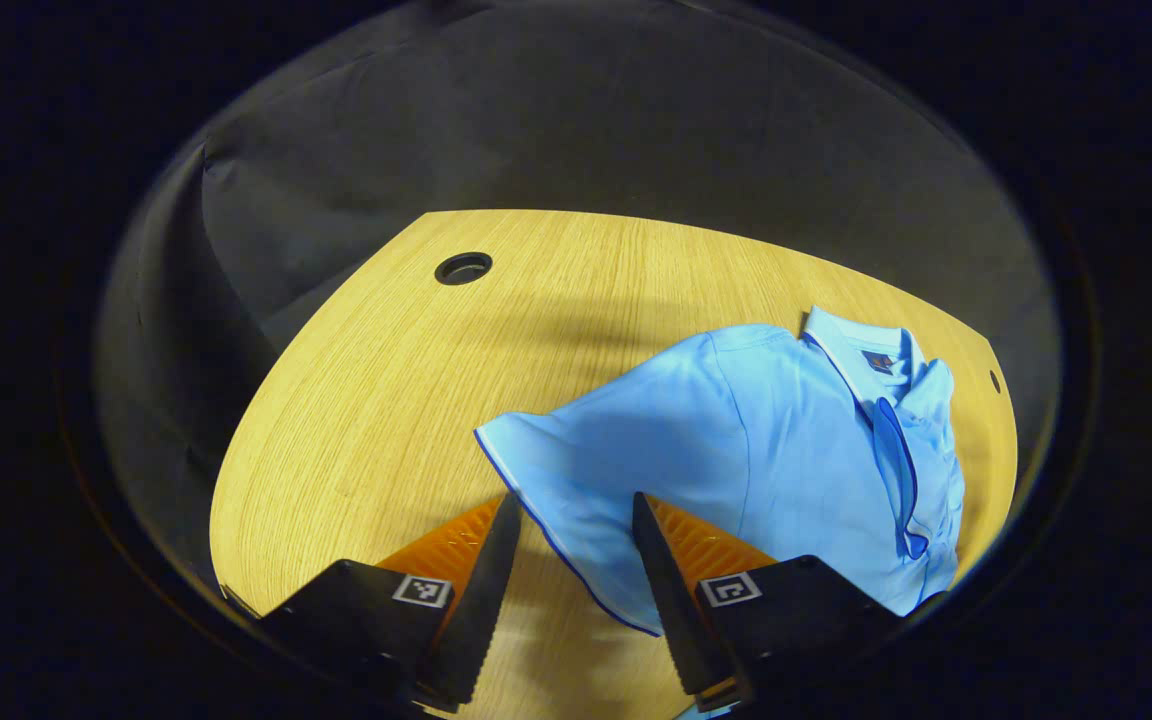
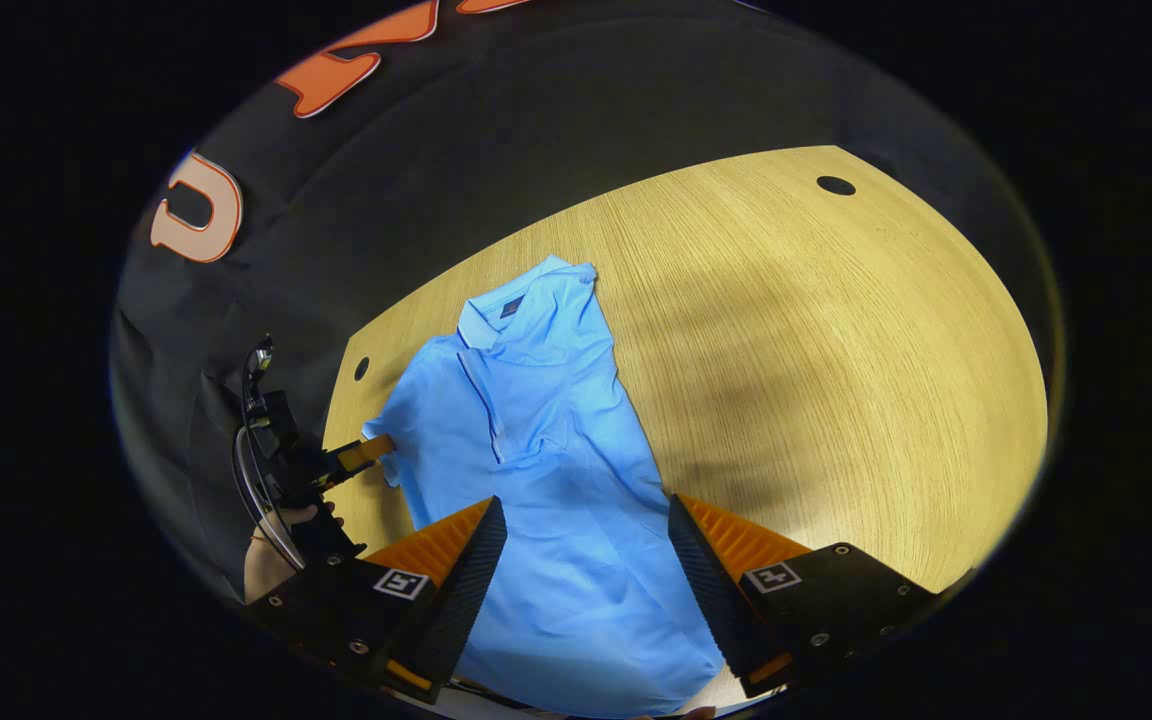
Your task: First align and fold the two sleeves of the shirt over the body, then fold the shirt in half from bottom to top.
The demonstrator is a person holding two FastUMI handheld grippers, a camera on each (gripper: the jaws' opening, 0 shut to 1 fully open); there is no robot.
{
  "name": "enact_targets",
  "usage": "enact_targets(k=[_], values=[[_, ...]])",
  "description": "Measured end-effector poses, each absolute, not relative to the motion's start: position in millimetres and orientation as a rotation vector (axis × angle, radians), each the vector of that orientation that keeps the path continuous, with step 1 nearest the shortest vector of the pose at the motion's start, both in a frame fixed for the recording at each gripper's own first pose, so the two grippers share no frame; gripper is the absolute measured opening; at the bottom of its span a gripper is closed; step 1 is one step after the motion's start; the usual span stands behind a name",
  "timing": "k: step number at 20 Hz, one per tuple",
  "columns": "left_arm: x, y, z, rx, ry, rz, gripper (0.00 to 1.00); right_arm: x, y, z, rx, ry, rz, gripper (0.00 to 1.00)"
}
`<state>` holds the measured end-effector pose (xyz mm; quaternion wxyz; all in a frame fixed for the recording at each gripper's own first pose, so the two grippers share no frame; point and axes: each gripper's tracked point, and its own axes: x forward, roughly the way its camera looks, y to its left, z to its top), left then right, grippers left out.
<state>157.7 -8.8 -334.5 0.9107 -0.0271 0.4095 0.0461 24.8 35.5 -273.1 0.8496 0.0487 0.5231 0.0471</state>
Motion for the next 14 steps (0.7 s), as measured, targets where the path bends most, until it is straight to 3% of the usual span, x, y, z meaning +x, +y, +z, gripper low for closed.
enact_targets(k=[4,5,6,14], values=[[168.8,-16.8,-330.4,-0.089,0.809,0.047,0.11,23.1,37.8,-275.6,0.108,1.104,0.101,0.99],[175.8,-19.6,-332.2,-0.115,0.794,0.045,0.11,23.1,38.7,-276.4,0.109,1.106,0.102,0.98],[170.4,-20.4,-329.0,-0.120,0.793,0.035,0.04,22.1,39.7,-276.1,0.111,1.105,0.105,0.98],[164.5,-51.8,-279.2,-0.087,0.735,-0.077,0.04,17.5,42.0,-276.3,0.110,1.098,0.123,0.98]])
